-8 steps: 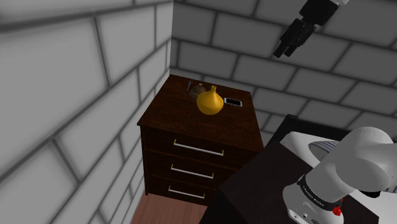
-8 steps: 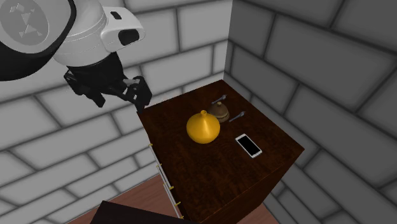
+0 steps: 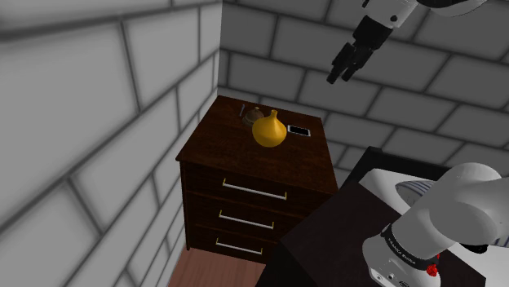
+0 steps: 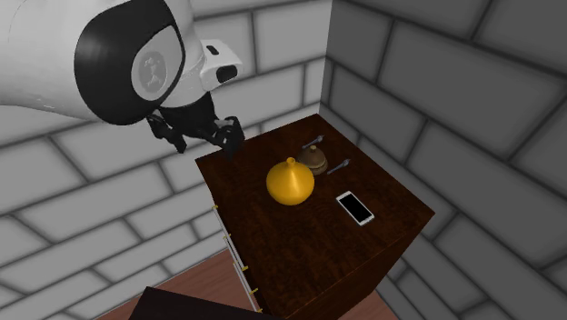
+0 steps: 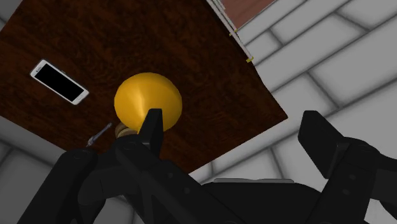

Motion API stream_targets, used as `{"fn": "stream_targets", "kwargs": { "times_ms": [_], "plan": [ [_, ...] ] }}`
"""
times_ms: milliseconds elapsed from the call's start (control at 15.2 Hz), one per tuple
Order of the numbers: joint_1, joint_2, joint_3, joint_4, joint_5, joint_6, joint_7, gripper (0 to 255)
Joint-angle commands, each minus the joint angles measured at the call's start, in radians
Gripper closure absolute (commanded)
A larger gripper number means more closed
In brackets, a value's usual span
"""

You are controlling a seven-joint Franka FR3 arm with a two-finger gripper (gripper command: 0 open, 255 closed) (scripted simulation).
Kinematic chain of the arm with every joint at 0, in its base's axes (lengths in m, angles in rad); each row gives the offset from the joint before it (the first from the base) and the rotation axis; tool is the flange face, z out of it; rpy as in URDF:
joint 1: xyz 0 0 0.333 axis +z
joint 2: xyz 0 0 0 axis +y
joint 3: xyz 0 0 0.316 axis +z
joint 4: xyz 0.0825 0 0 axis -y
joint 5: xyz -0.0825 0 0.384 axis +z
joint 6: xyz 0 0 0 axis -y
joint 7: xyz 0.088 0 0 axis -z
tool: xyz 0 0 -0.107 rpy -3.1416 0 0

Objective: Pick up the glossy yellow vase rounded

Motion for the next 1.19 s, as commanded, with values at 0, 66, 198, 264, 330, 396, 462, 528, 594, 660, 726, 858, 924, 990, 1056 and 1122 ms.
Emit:
{"fn": "stream_targets", "kwargs": {
  "times_ms": [0,66,198,264,330,396,462,528,594,660,726,858,924,990,1056,1122],
  "plan": [
    [-0.005,0.052,-0.004,-0.009,-0.006,0.059,-0.007,0],
    [-0.008,0.08,-0.006,-0.01,-0.009,0.088,-0.012,0],
    [-0.013,0.14,-0.012,-0.008,-0.015,0.143,-0.02,0],
    [-0.015,0.172,-0.015,-0.005,-0.018,0.17,-0.024,0],
    [-0.018,0.204,-0.018,-0.001,-0.02,0.196,-0.028,0],
    [-0.02,0.236,-0.021,0.004,-0.023,0.222,-0.032,0],
    [-0.023,0.269,-0.023,0.011,-0.025,0.247,-0.036,0],
    [-0.025,0.303,-0.026,0.02,-0.028,0.271,-0.04,0],
    [-0.028,0.337,-0.029,0.029,-0.03,0.294,-0.043,0],
    [-0.03,0.372,-0.032,0.04,-0.032,0.317,-0.047,0],
    [-0.032,0.407,-0.035,0.052,-0.033,0.339,-0.05,0],
    [-0.037,0.478,-0.041,0.08,-0.036,0.38,-0.057,0],
    [-0.039,0.514,-0.043,0.096,-0.037,0.398,-0.06,0],
    [-0.041,0.55,-0.046,0.113,-0.038,0.416,-0.064,0],
    [-0.043,0.586,-0.049,0.131,-0.039,0.433,-0.067,0],
    [-0.046,0.623,-0.052,0.151,-0.039,0.449,-0.07,0]
  ]
}}
